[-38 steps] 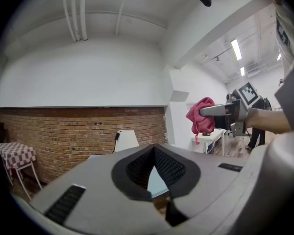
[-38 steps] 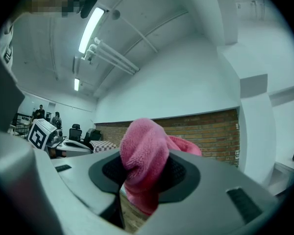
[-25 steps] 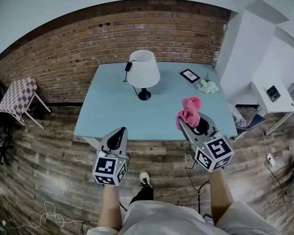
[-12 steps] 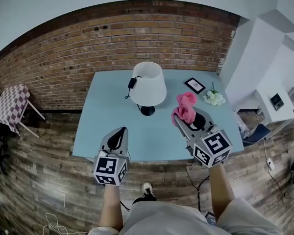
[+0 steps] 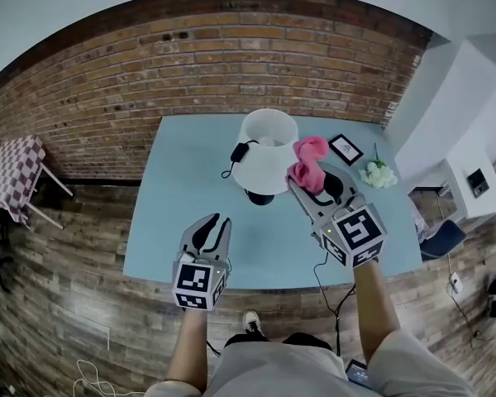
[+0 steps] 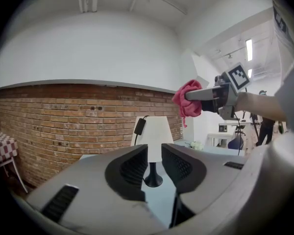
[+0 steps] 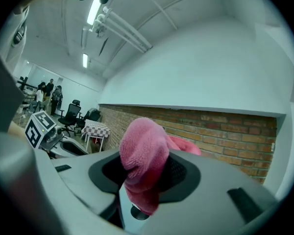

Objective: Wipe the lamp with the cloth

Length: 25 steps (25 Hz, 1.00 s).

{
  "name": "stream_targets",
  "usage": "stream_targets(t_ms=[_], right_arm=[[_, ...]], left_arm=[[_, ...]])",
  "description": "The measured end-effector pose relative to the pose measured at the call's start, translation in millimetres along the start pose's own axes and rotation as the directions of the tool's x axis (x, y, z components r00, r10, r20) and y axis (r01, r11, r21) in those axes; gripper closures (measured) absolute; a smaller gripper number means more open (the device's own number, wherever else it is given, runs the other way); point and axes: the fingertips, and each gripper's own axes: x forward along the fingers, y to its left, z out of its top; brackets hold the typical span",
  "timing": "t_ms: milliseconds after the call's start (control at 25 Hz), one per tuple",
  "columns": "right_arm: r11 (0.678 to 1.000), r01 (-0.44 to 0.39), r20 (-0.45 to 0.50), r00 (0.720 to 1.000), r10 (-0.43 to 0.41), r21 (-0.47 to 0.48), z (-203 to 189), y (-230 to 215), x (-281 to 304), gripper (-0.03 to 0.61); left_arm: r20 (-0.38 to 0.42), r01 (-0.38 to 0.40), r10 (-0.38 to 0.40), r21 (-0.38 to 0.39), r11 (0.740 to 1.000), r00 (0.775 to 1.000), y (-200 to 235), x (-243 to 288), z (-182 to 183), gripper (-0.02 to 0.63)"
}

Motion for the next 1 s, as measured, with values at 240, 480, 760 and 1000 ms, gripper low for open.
stream_targets(t_ms=[240,480,760,1000], right_arm=[[0.991,-0.035,-0.040,0.999,0.030,-0.131,-14.9,10.0,35.3,0.396],[0.910,-0.039,-0.089,0.996,0.002,-0.412,-25.5,25.0,63.9,0.393],[0.737,-0.066,-0.205,0.974,-0.099,-0.672,-65.3,42.9,107.2,0.391],[0.737,-0.140,-0.265,0.963,-0.055,-0.661,-99.5,63.0,111.0,0.391]], left_arm=[[-0.048,0.074,-0.072,0.027,0.997,0.996,-0.8,48.6,-49.7,0.448],[-0.075,0.103,-0.100,0.032,0.994,0.992,-7.1,92.9,-88.2,0.428],[-0.121,0.089,-0.089,-0.008,0.996,0.989,3.3,114.3,-130.8,0.428],[-0.160,0.091,-0.092,-0.014,0.996,0.983,8.0,117.2,-155.2,0.428]])
